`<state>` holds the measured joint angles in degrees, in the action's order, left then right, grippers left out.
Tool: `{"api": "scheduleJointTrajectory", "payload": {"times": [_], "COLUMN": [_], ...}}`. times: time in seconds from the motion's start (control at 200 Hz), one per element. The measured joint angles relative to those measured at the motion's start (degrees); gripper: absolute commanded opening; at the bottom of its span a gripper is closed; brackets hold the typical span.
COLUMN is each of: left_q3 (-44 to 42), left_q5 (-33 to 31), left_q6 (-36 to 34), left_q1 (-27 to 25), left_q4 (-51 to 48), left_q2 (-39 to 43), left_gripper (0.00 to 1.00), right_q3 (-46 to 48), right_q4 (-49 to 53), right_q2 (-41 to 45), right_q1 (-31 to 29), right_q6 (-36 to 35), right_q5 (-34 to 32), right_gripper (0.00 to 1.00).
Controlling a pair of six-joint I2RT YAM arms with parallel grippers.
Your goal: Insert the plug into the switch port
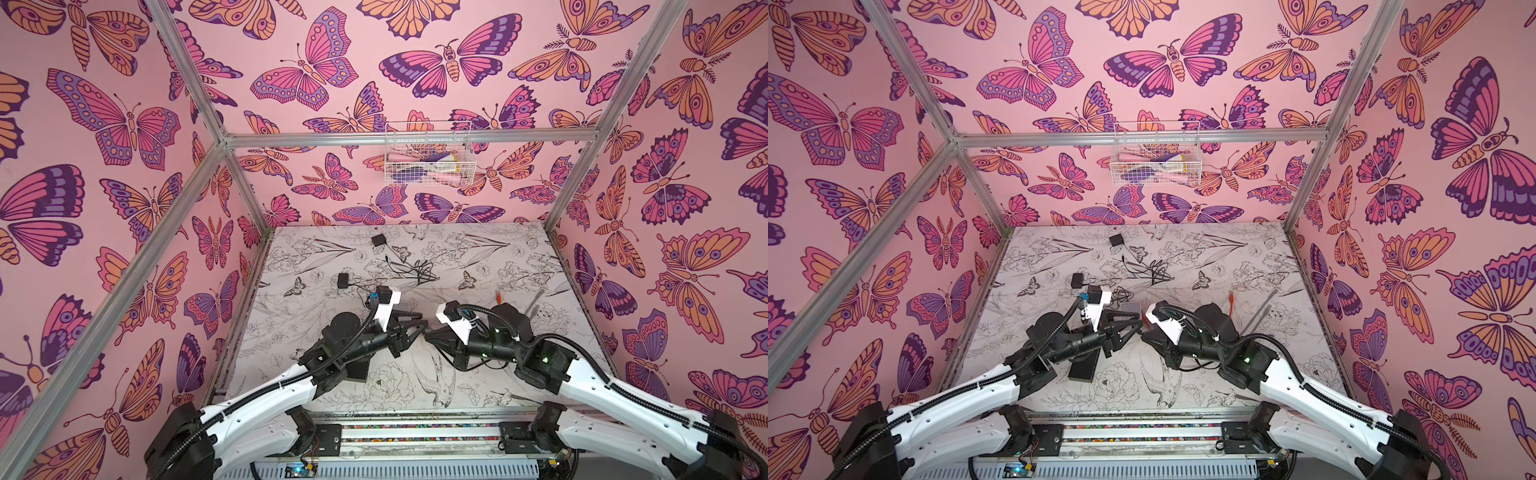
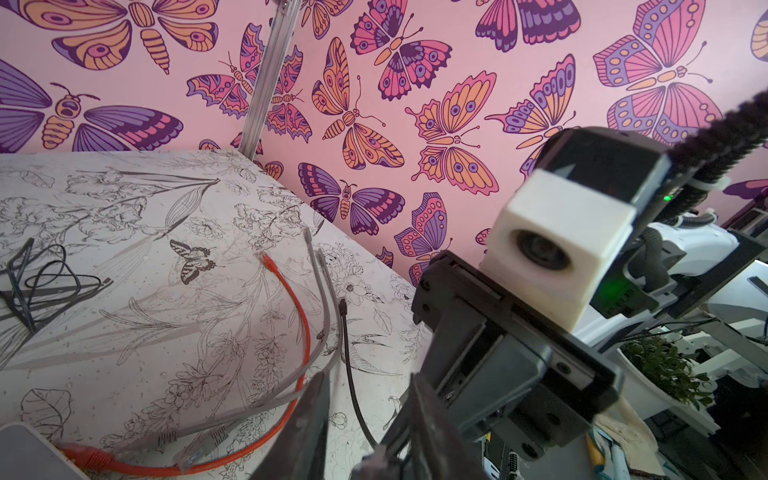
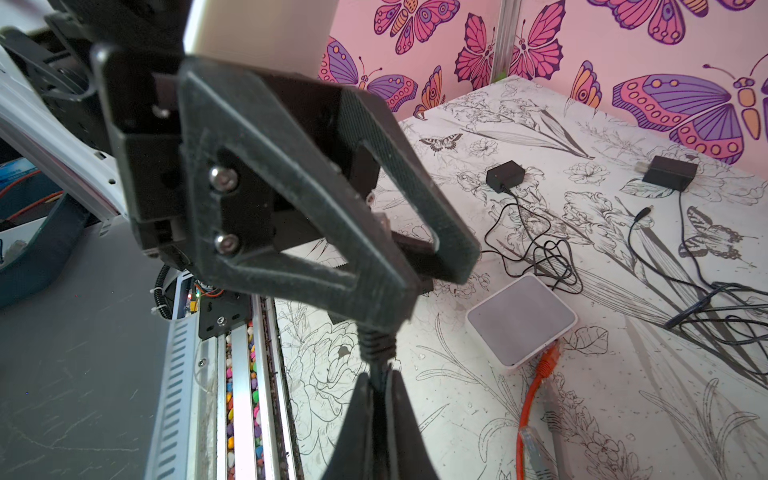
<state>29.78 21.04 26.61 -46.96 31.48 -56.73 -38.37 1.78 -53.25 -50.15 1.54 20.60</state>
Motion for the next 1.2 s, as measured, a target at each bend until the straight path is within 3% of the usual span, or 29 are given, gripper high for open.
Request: {"api": "scheduleJointTrajectory", "payload": {"times": [0.16,0.336,1.197], "left_q3": [0.0,-0.07,-3.43], "left_q5": [-0.04,-0.2,-1.6], "left_q6": [0.0,0.55,0.5], "left_q1": [0.0,-0.35,-0.59], "left_q4": [0.46,0.96,1.73], "left_q2": [0.13,0.13,4.79], "left_gripper": [0.17,0.0,0.0], "right_q3": [-0.02,-0.07,-1.77], "right_q4": [0.0,0.11,0.61], "right_q2": [-0.22,-0.48,-2.21], "right_q1": [-0.74,-1.01,-2.08], "right_q6": [0.0,-0.07,0.0], "right_q5": [-0.02,-0.44,1.53], "right_gripper": [0.0,0.0,0.0]}}
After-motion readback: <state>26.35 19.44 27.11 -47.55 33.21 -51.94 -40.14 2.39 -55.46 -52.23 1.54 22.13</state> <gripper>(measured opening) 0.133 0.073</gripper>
